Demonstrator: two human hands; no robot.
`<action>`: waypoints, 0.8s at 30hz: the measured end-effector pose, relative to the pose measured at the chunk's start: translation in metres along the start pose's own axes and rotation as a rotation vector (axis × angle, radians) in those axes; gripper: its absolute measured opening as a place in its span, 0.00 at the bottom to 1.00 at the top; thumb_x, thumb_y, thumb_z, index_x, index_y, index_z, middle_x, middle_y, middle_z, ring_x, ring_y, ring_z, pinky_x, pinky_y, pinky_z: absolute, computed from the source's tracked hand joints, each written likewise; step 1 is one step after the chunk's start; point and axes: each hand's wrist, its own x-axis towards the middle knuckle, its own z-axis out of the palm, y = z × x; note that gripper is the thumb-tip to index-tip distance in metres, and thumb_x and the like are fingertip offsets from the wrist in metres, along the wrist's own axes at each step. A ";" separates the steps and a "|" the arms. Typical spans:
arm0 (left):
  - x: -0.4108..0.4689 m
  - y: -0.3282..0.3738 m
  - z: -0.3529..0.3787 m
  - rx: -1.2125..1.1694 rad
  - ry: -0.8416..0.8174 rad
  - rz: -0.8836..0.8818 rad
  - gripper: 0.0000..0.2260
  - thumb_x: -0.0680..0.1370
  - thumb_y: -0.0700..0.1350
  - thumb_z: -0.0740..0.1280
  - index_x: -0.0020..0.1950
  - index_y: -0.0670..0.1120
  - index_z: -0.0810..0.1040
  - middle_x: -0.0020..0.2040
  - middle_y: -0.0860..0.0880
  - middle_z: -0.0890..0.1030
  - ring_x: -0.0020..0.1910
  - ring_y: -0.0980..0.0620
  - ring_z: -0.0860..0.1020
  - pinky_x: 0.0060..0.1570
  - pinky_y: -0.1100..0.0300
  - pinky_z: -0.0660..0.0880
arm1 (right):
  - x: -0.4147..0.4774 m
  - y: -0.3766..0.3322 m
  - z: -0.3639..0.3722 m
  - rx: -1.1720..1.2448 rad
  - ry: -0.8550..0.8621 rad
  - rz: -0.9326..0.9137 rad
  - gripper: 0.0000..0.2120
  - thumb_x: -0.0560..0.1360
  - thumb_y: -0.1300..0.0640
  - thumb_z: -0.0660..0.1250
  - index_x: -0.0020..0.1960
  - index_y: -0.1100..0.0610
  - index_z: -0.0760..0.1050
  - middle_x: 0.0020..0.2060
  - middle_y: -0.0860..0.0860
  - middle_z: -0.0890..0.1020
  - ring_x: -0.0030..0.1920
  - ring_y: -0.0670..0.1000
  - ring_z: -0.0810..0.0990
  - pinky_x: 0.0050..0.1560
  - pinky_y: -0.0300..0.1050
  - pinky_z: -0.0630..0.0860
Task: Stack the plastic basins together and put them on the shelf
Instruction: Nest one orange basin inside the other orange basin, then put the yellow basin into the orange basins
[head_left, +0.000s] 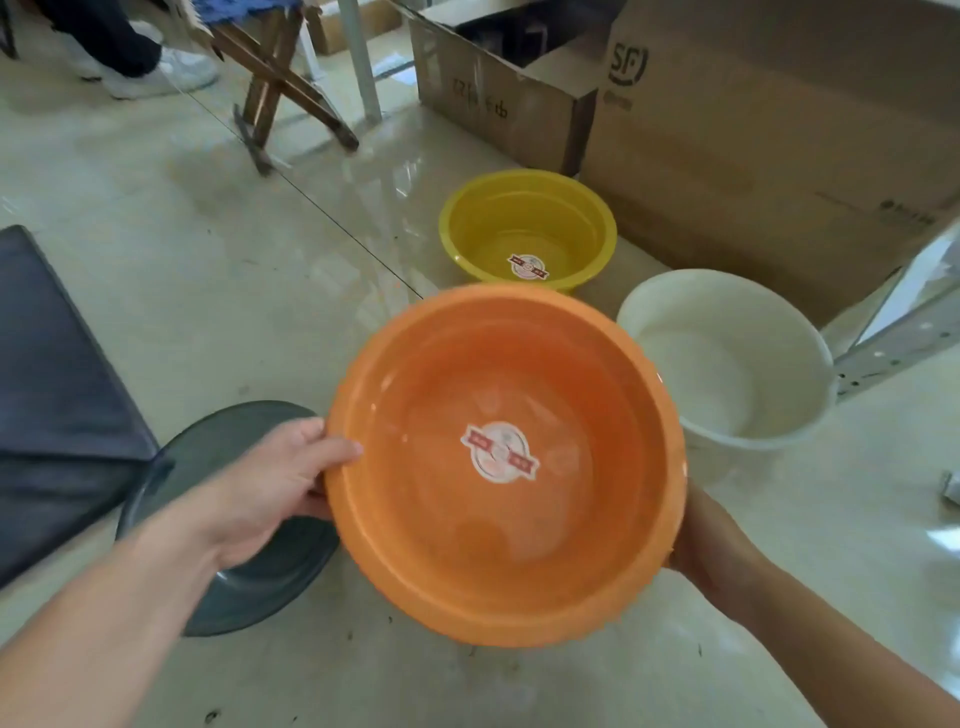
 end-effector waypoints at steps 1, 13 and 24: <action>0.003 -0.005 0.007 0.024 -0.027 -0.028 0.14 0.85 0.43 0.63 0.64 0.36 0.82 0.52 0.34 0.88 0.44 0.44 0.85 0.45 0.51 0.83 | -0.001 -0.002 -0.002 0.001 -0.013 -0.019 0.29 0.82 0.37 0.54 0.54 0.55 0.87 0.51 0.65 0.86 0.45 0.59 0.86 0.53 0.58 0.84; 0.046 -0.033 0.029 0.784 0.044 -0.048 0.17 0.83 0.56 0.61 0.51 0.45 0.81 0.38 0.46 0.86 0.32 0.51 0.83 0.39 0.53 0.83 | 0.005 -0.001 0.000 -0.080 0.008 -0.052 0.15 0.82 0.49 0.65 0.58 0.57 0.84 0.46 0.55 0.89 0.44 0.55 0.90 0.50 0.54 0.85; 0.066 -0.062 0.028 0.937 0.041 -0.114 0.28 0.78 0.75 0.49 0.54 0.57 0.78 0.45 0.56 0.85 0.44 0.57 0.85 0.52 0.54 0.84 | 0.047 -0.082 0.014 -0.467 0.149 -0.143 0.30 0.74 0.43 0.70 0.70 0.59 0.76 0.58 0.55 0.84 0.58 0.56 0.84 0.61 0.54 0.79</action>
